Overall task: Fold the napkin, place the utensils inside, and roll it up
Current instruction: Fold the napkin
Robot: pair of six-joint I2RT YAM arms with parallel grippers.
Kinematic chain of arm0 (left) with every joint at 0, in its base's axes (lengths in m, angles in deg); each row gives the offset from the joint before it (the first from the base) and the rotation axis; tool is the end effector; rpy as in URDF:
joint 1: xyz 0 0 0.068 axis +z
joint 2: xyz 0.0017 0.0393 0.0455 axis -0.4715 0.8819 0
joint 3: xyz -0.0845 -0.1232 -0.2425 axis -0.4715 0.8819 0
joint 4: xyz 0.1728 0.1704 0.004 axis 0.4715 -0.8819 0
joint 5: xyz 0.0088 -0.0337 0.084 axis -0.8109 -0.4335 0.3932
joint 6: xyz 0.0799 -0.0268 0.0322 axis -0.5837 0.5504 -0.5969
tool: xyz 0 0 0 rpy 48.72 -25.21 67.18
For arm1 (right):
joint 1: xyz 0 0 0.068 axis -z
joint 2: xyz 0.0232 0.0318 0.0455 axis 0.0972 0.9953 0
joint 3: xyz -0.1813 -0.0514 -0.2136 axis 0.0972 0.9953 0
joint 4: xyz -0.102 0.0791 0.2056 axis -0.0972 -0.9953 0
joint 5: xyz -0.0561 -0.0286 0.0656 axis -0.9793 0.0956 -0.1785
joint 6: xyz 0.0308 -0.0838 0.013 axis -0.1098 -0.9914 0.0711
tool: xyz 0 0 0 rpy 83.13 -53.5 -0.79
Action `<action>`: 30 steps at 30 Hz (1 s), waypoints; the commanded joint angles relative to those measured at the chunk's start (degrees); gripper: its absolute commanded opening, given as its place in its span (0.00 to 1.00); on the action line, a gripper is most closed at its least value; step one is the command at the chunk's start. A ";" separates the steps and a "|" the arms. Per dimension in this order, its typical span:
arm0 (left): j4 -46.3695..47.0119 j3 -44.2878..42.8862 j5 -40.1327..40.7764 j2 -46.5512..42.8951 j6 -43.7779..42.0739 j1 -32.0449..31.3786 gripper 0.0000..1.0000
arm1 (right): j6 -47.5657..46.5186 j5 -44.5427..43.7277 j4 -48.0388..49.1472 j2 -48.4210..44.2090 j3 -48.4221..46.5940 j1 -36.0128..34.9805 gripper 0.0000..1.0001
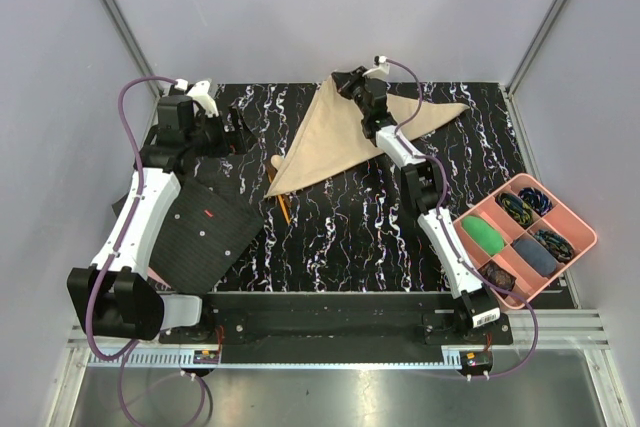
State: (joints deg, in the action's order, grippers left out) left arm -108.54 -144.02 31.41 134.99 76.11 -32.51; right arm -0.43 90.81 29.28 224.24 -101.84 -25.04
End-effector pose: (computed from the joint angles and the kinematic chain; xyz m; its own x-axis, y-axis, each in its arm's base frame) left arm 0.2955 -0.0478 0.3379 -0.6051 -0.1956 -0.7717 0.1860 0.9078 -0.3759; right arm 0.6388 0.2332 0.1454 -0.1952 0.6511 -0.7334 -0.3822 0.6382 0.6683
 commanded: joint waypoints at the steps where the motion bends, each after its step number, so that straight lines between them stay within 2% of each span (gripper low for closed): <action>1: 1.56 0.20 -1.32 0.16 0.15 0.34 0.97 | 1.68 -2.40 5.29 0.91 -3.31 -0.49 0.00; 5: 1.56 0.20 -1.49 0.25 0.15 0.34 0.97 | 2.48 -3.28 4.86 1.26 -3.31 -0.58 0.03; 6: 1.56 0.20 -1.58 0.25 0.15 0.34 0.97 | 2.57 -3.11 5.03 1.26 -3.22 -0.58 0.12; 7: 1.56 0.20 -1.58 0.25 0.15 0.34 0.97 | 2.48 -2.84 4.94 1.26 -3.14 -0.58 0.36; 9: 1.56 0.20 -1.40 -0.02 0.15 0.34 0.97 | 2.39 -1.44 4.94 0.74 -3.05 -0.58 0.68; 11: 1.64 0.20 -1.32 -0.02 0.15 0.34 0.97 | 1.78 0.48 4.94 -0.05 -2.52 -0.58 0.87; 14: 1.56 0.20 -1.32 -0.02 0.24 0.34 0.97 | -0.94 4.17 5.90 -3.13 0.20 -0.58 0.96; 17: 1.56 0.28 -1.49 -0.02 0.33 0.34 0.97 | -2.70 8.21 6.61 -7.69 5.20 -0.58 0.99; 20: 1.73 0.28 -1.67 0.07 0.42 0.34 0.97 | -2.62 10.86 7.93 -14.54 15.55 -0.58 1.00; 23: 1.82 0.37 -1.75 -0.10 0.59 0.34 0.97 | -2.27 11.92 9.50 -21.92 31.08 -0.58 1.00; 26: 1.99 0.55 -2.19 -0.19 0.77 0.34 0.97 | -2.79 11.92 12.13 -28.34 41.99 -0.40 1.00; 30: 2.61 0.90 -2.81 -0.28 1.12 0.34 0.97 | 0.62 13.94 17.67 -28.89 49.68 0.65 1.00</action>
State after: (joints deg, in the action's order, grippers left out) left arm -108.38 -143.91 30.71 135.01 76.51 -32.51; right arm -1.72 101.23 38.00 199.61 -58.10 -25.06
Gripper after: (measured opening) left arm 0.972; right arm 0.994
